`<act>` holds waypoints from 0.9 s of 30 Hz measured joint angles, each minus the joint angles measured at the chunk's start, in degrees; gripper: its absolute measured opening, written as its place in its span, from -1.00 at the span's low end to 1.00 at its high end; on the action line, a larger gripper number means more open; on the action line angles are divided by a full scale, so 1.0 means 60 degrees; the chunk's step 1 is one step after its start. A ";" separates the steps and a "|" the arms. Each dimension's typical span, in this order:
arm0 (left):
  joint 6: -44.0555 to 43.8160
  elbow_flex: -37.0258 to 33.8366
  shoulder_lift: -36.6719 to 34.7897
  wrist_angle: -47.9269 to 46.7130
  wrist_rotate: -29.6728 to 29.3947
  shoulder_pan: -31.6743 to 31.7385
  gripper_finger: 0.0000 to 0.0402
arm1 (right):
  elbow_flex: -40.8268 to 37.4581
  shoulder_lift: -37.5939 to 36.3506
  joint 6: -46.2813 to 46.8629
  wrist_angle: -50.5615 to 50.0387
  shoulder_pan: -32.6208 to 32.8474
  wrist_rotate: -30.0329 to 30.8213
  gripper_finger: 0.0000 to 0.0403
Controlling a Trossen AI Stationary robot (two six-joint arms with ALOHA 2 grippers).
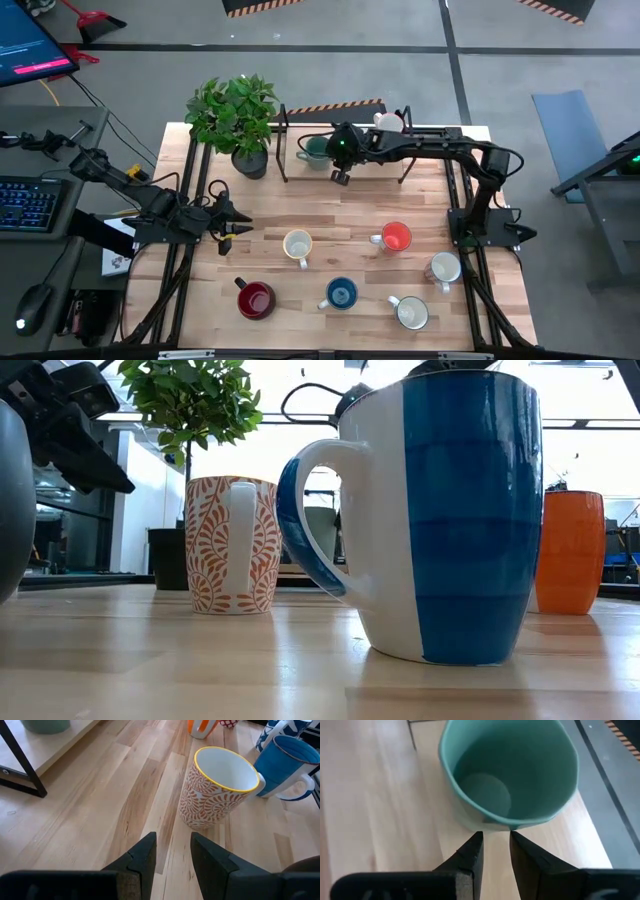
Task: Place coffee mugs
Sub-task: Put the light green mug on the shelf
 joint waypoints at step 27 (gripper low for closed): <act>0.0000 0.0000 0.0003 -0.0011 0.0000 -0.0001 -0.45 | 0.0323 -0.0016 0.0326 0.0383 0.0130 0.0529 -0.64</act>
